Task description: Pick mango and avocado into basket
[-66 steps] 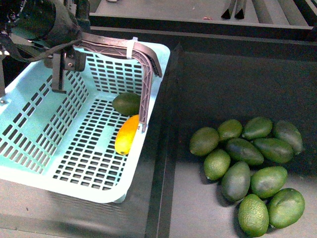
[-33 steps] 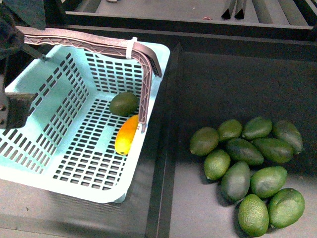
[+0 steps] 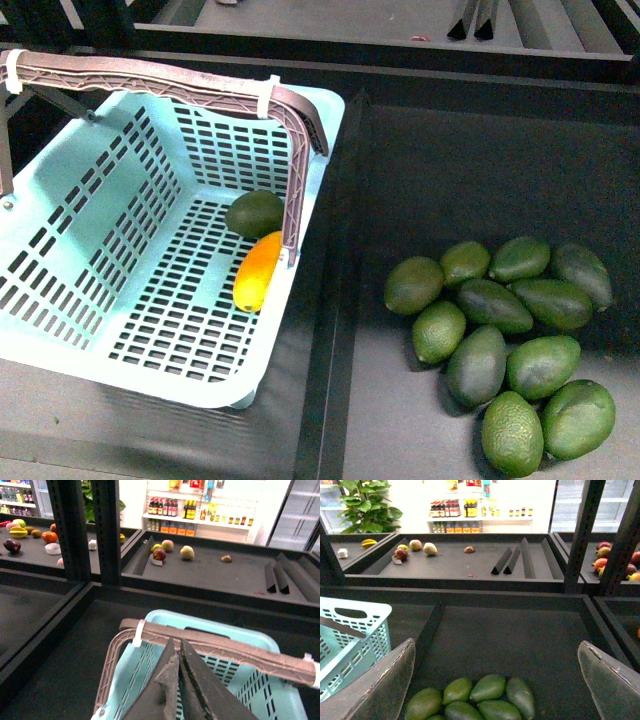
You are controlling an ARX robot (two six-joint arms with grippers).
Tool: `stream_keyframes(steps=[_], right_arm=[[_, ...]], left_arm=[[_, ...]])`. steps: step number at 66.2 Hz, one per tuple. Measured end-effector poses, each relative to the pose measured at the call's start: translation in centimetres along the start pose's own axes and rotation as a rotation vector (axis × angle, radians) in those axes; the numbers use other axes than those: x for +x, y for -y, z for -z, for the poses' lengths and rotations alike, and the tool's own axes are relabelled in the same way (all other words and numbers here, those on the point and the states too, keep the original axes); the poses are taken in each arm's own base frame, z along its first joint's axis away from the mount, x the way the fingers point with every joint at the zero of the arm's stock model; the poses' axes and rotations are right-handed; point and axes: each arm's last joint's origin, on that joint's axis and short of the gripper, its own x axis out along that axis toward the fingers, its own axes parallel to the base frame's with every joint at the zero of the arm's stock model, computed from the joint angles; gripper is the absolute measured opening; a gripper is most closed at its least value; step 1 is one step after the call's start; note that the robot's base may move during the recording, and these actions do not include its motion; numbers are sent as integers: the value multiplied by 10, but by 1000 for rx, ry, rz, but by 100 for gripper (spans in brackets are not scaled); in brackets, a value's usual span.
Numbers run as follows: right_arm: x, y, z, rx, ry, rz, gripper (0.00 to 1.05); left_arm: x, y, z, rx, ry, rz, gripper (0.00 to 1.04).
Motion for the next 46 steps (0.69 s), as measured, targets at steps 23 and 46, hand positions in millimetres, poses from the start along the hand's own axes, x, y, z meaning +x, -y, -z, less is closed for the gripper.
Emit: stream_keyframes(steps=[23, 46], right_arm=[[0, 0, 0, 0, 0, 0, 96], [0, 0, 0, 0, 0, 0, 96]], left_arm=[[-38, -21, -4, 24, 15, -8, 2], [-61, -32, -9, 27, 31, -6, 2]])
